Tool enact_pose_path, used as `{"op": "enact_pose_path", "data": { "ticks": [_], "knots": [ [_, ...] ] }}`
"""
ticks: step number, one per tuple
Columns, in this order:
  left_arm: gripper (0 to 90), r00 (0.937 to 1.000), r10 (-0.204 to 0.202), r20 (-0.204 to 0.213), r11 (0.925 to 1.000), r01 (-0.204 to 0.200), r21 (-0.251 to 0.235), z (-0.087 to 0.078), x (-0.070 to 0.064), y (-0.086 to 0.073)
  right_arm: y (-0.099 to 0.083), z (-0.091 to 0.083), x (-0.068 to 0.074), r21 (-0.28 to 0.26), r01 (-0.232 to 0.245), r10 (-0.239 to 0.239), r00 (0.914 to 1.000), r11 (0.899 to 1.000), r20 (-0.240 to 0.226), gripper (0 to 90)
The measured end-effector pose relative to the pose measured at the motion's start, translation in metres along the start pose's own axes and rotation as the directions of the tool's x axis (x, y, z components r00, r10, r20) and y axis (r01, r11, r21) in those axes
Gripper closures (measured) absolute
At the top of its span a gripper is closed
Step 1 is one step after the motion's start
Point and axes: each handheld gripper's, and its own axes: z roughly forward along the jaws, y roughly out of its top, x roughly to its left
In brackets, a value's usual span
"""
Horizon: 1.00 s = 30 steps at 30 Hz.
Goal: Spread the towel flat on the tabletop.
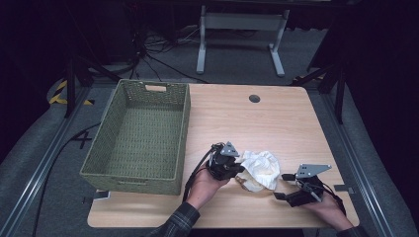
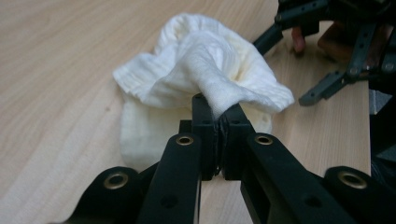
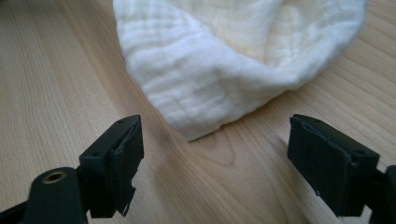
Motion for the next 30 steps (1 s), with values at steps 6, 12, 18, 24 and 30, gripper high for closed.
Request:
{"op": "enact_pose_path", "data": {
  "ticks": [6,12,18,24,30],
  "knots": [
    [87.6,1.0000,-0.009,0.003,0.9990,0.009,-0.044,-0.004,0.002,0.013,0.005,0.006,0.001,0.000,0.015,-0.015,0.9998,1.000,0.011,23.4],
    [87.6,0.9999,-0.013,0.008,0.9968,0.014,-0.079,-0.010,0.004,0.018,0.011,0.013,0.005,0.002,0.044,-0.044,0.9985,0.999,0.033,26.8],
    [87.6,0.9993,-0.037,0.000,0.9950,0.037,-0.093,-0.016,0.007,0.016,0.016,0.015,0.000,-0.014,0.041,-0.040,0.9972,0.999,0.063,64.6],
    [87.6,0.9986,-0.053,0.006,0.9931,0.053,-0.105,-0.022,0.008,0.015,0.015,0.002,-0.008,-0.057,0.011,-0.007,0.9975,0.998,0.070,87.2],
    [87.6,0.9972,-0.066,0.034,0.9883,0.070,-0.135,-0.030,0.007,0.017,0.019,-0.015,-0.020,-0.117,-0.015,0.024,0.9968,0.993,0.076,89.0]
  ]
}}
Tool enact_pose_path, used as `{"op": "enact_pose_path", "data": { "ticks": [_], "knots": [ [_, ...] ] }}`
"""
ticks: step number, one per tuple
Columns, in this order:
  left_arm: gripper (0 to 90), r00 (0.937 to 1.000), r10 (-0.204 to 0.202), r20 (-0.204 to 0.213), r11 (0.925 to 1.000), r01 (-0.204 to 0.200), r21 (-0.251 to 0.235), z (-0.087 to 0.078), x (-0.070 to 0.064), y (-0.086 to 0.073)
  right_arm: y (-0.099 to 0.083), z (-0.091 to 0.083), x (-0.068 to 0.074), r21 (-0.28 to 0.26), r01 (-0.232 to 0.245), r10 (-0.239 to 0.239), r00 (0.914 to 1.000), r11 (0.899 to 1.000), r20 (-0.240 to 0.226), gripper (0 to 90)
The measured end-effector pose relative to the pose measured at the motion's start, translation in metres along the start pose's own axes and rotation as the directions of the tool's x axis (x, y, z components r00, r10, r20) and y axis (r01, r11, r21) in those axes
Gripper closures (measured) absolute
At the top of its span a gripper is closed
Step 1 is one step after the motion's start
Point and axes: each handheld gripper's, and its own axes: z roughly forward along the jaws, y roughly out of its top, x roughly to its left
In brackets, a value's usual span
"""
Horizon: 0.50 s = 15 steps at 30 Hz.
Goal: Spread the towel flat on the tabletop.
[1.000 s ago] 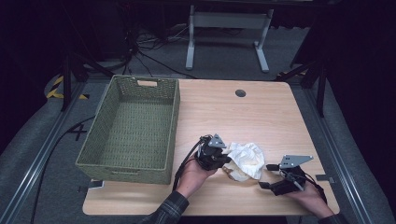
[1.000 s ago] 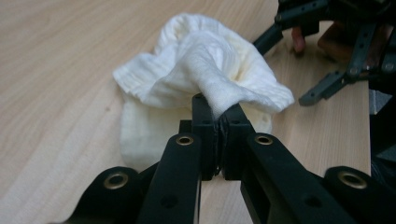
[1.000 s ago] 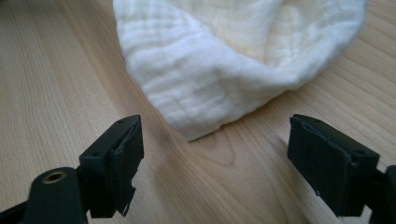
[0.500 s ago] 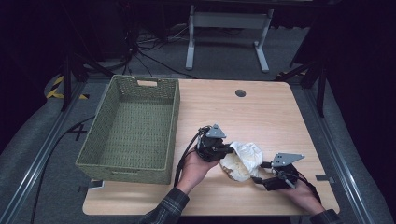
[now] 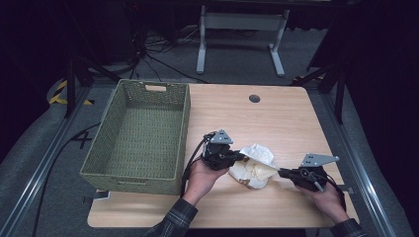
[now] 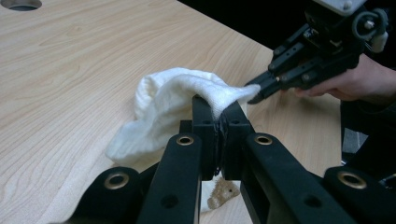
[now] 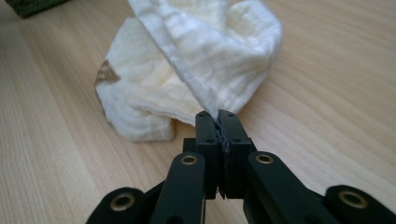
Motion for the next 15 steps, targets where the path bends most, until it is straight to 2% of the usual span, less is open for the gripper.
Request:
{"op": "enact_pose_path", "data": {
  "ticks": [5,6,8,11,15],
  "knots": [
    [87.6,0.9997,0.007,0.021,0.9998,-0.006,-0.018,-0.004,-0.005,0.007,0.009,-0.019,-0.012,-0.062,-0.006,0.007,0.9998,0.998,0.020,89.3],
    [87.6,0.9997,0.011,0.020,0.9998,-0.010,-0.018,-0.004,-0.006,0.009,0.016,-0.027,-0.017,-0.082,0.006,-0.004,0.9994,0.997,0.035,89.3],
    [87.6,0.9999,0.013,0.006,0.9997,-0.013,-0.023,-0.004,-0.006,0.012,0.020,-0.030,-0.019,-0.092,0.006,-0.003,0.9994,0.996,0.034,89.2],
    [87.6,0.9984,0.008,-0.057,1.0000,-0.008,-0.004,-0.001,0.001,0.017,0.031,-0.032,-0.028,-0.089,0.020,-0.016,0.9989,0.996,0.045,89.2],
    [87.5,0.9883,-0.030,-0.149,0.9993,0.033,0.016,0.011,0.017,0.019,0.041,-0.020,-0.041,-0.056,0.026,-0.023,0.9989,0.998,0.041,89.1]
  ]
}}
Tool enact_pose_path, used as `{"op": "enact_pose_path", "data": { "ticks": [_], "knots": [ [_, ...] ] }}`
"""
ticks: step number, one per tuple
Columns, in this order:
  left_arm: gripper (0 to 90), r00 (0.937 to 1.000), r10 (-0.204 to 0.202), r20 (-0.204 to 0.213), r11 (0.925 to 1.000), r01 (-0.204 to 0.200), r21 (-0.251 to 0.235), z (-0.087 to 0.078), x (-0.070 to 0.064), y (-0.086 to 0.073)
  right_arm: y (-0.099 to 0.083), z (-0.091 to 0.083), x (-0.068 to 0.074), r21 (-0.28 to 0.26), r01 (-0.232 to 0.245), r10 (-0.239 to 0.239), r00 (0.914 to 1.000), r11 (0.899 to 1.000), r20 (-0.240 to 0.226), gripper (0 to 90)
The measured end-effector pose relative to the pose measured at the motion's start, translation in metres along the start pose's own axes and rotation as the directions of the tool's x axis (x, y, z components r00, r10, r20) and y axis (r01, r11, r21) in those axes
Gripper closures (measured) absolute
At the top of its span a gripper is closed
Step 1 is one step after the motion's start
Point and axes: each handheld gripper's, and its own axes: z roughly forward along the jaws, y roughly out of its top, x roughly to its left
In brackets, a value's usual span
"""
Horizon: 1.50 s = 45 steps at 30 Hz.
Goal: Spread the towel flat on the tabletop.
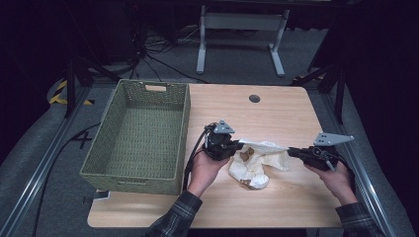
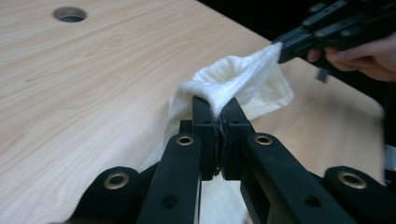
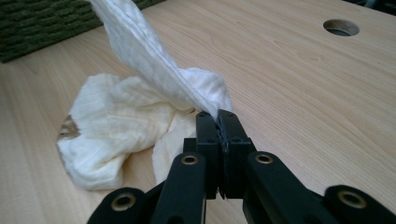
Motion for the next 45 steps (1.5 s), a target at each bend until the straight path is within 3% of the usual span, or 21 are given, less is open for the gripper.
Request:
{"op": "enact_pose_path", "data": {
  "ticks": [4,6,8,13,15,16,19,21,25,29,32,33,43,45],
  "knots": [
    [87.4,0.9979,-0.024,-0.059,0.9990,0.026,0.035,0.015,0.017,0.002,0.004,0.015,-0.012,0.022,0.008,-0.008,0.9999,1.000,0.008,88.8],
    [87.3,0.9968,-0.040,-0.069,0.9980,0.043,0.047,0.022,0.024,0.003,0.005,0.023,-0.019,0.040,-0.004,0.004,1.0000,0.999,0.005,88.7],
    [87.3,0.9937,-0.051,-0.100,0.9957,0.058,0.072,0.030,0.032,0.003,0.006,0.030,-0.026,0.048,-0.010,0.009,0.9999,0.999,0.007,88.7],
    [86.8,0.9862,-0.101,-0.132,0.9871,0.115,0.111,0.051,0.052,0.000,0.004,0.049,-0.043,0.062,-0.035,0.034,0.9992,0.997,0.021,87.4],
    [81.1,0.9808,-0.102,-0.167,0.9824,0.126,0.138,0.058,0.058,-0.001,0.000,0.052,-0.049,0.069,-0.051,0.049,0.9982,0.996,0.035,81.2],
    [75.3,0.9807,-0.102,-0.167,0.9835,0.125,0.131,0.060,0.060,-0.001,-0.001,0.053,-0.051,0.067,-0.063,0.060,0.9972,0.996,0.045,76.3],
    [65.3,0.9786,-0.106,-0.176,0.9830,0.130,0.129,0.059,0.062,-0.002,-0.002,0.046,-0.054,0.055,-0.072,0.069,0.9961,0.996,0.055,73.7],
    [63.3,0.9785,-0.113,-0.173,0.9842,0.134,0.116,0.055,0.059,-0.002,-0.001,0.041,-0.053,0.041,-0.084,0.082,0.9953,0.996,0.051,73.4],
    [63.9,0.9879,-0.083,-0.131,0.9886,0.098,0.114,0.047,0.050,-0.006,0.000,0.034,-0.047,0.058,-0.080,0.078,0.9966,0.995,0.028,74.7],
    [64.5,0.9948,-0.044,-0.092,0.9885,0.056,0.140,0.039,0.039,-0.013,-0.002,0.029,-0.035,0.069,-0.070,0.071,0.9975,0.995,-0.009,76.0],
    [64.5,0.9963,-0.026,-0.082,0.9891,0.038,0.143,0.037,0.035,-0.015,-0.003,0.029,-0.026,0.079,-0.058,0.061,0.9975,0.995,-0.034,75.8],
    [64.3,0.9978,-0.019,-0.063,0.9895,0.028,0.142,0.034,0.028,-0.020,-0.004,0.030,-0.021,0.079,-0.061,0.065,0.9965,0.995,-0.053,75.7],
    [62.8,0.9997,0.025,-0.006,0.9859,-0.024,0.166,0.024,0.004,-0.045,-0.013,0.040,0.006,0.129,-0.015,0.029,0.9942,0.992,-0.104,74.2],
    [62.7,0.9985,0.055,0.006,0.9824,-0.055,0.179,0.026,0.001,-0.051,-0.013,0.047,0.010,0.132,-0.007,0.022,0.9934,0.991,-0.113,74.2]
  ]
}}
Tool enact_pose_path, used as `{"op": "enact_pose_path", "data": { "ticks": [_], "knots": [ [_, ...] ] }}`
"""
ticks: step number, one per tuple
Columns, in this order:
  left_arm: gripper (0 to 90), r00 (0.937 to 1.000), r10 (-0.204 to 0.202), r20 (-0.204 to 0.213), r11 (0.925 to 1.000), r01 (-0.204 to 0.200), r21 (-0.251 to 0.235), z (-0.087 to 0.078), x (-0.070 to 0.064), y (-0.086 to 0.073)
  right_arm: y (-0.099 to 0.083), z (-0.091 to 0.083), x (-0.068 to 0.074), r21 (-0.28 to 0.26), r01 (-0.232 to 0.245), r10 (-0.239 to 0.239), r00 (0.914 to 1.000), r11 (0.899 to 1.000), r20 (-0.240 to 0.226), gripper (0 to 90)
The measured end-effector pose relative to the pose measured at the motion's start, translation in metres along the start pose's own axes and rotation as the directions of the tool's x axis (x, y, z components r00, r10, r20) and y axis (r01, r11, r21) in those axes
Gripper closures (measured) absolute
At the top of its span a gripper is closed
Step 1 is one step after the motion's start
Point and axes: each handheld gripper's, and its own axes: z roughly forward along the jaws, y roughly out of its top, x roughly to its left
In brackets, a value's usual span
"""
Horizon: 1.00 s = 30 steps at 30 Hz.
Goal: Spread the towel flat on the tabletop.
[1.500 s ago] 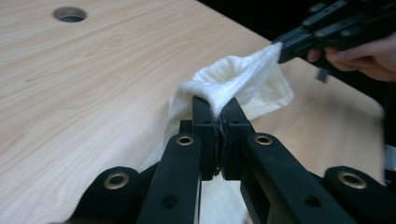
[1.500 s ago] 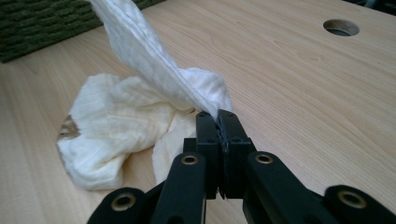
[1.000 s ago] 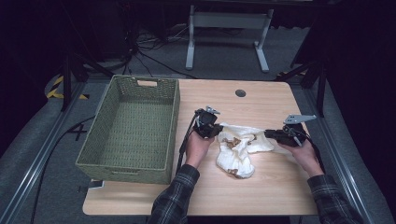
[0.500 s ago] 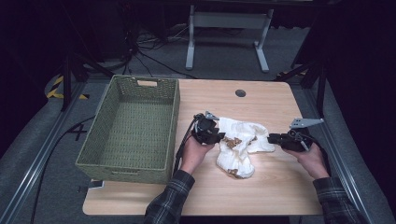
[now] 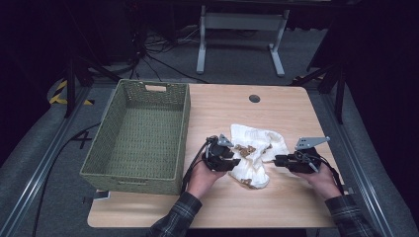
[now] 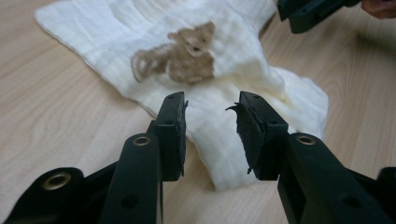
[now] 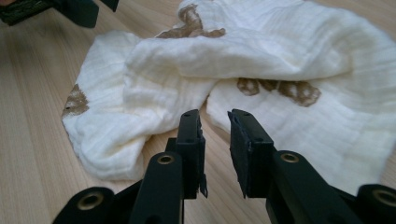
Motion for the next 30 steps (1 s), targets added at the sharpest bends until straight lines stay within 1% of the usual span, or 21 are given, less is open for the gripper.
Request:
{"op": "enact_pose_path", "data": {
  "ticks": [1,2,5,6,7,8,9,10,12,13,15,16,17,20,22,23,24,25,27,29,30],
  "knots": [
    [62.6,1.0000,-0.002,0.000,1.0000,0.002,0.007,0.003,-0.003,-0.003,0.001,0.004,0.001,0.001,0.005,-0.005,1.0000,1.000,0.001,74.3],
    [62.7,0.9999,0.009,-0.007,0.9998,-0.009,0.016,0.005,-0.004,-0.004,0.003,0.009,0.002,0.005,0.006,-0.006,1.0000,1.000,-0.005,74.3],
    [63.1,1.0000,0.005,-0.004,0.9996,-0.005,0.026,0.010,-0.004,-0.005,0.008,0.022,0.002,0.011,0.012,-0.012,0.9999,1.000,0.006,73.9],
    [63.1,0.9999,0.017,-0.003,0.9995,-0.017,0.029,0.011,-0.003,-0.005,0.008,0.022,0.002,0.011,0.012,-0.012,0.9999,1.000,0.006,73.9],
    [63.9,0.9999,0.014,-0.001,0.9992,-0.014,0.037,0.013,-0.003,-0.005,0.008,0.025,0.001,0.012,0.021,-0.021,0.9998,1.000,0.008,73.9],
    [65.4,0.9998,0.018,-0.006,0.9984,-0.017,0.054,0.016,-0.002,-0.006,0.009,0.028,0.001,0.013,0.023,-0.023,0.9996,1.000,0.015,74.0],
    [69.7,0.9998,0.018,-0.006,0.9984,-0.017,0.054,0.016,-0.002,-0.006,0.009,0.028,0.001,0.013,0.023,-0.023,0.9996,1.000,0.015,74.0],
    [69.7,0.9997,0.021,-0.010,0.9983,-0.020,0.055,0.017,-0.003,-0.007,0.010,0.033,0.000,0.022,0.022,-0.023,0.9995,1.000,0.023,74.6],
    [74.3,0.9995,0.026,-0.020,0.9971,-0.024,0.072,0.018,-0.002,-0.008,0.008,0.039,-0.001,0.046,0.033,-0.035,0.9989,0.998,0.032,75.7],
    [76.5,0.9990,0.036,-0.025,0.9966,-0.035,0.075,0.020,-0.002,-0.008,0.008,0.041,0.000,0.048,0.044,-0.046,0.9982,0.998,0.040,77.4],
    [83.9,0.9986,0.041,-0.034,0.9952,-0.038,0.090,0.021,-0.001,-0.008,0.008,0.041,0.001,0.050,0.062,-0.065,0.9957,0.997,0.066,84.4],
    [87.8,0.9987,0.042,-0.030,0.9951,-0.039,0.091,0.022,-0.001,-0.008,0.008,0.041,0.001,0.054,0.073,-0.077,0.9941,0.996,0.077,86.9],
    [89.6,0.9990,0.039,-0.022,0.9952,-0.037,0.090,0.023,-0.001,-0.008,0.007,0.041,0.001,0.054,0.073,-0.077,0.9940,0.996,0.077,87.6],
    [90.0,0.9992,0.036,-0.013,0.9955,-0.035,0.088,0.024,-0.002,-0.007,0.007,0.039,-0.001,0.048,0.078,-0.081,0.9938,0.996,0.076,88.3],
    [90.0,0.9993,0.037,-0.009,0.9952,-0.036,0.091,0.021,-0.002,-0.006,0.007,0.038,-0.001,0.046,0.069,-0.072,0.9948,0.997,0.071,88.3],
    [90.0,0.9993,0.035,-0.010,0.9964,-0.034,0.077,0.021,-0.003,-0.005,0.007,0.035,-0.002,0.040,0.064,-0.067,0.9955,0.997,0.067,88.3],
    [90.0,0.9996,0.027,-0.010,0.9968,-0.026,0.075,0.019,-0.004,-0.005,0.007,0.033,-0.003,0.036,0.058,-0.061,0.9960,0.998,0.065,88.3],
    [90.0,0.9994,0.035,-0.005,0.9968,-0.034,0.072,0.017,-0.003,-0.004,0.007,0.030,-0.004,0.029,0.052,-0.054,0.9965,0.998,0.064,88.3],
    [90.0,0.9995,0.029,-0.009,0.9979,-0.028,0.058,0.014,-0.003,-0.004,0.006,0.023,-0.006,0.015,0.042,-0.043,0.9974,0.999,0.058,88.3],
    [89.8,0.9995,0.031,-0.005,0.9981,-0.030,0.054,0.013,-0.002,-0.004,0.005,0.022,-0.007,0.010,0.038,-0.039,0.9975,0.999,0.058,88.3],
    [81.6,0.9998,0.016,-0.009,0.9992,-0.015,0.036,0.015,-0.001,-0.004,0.004,0.020,-0.008,0.011,0.035,-0.036,0.9980,0.999,0.052,88.3]
  ]
}}
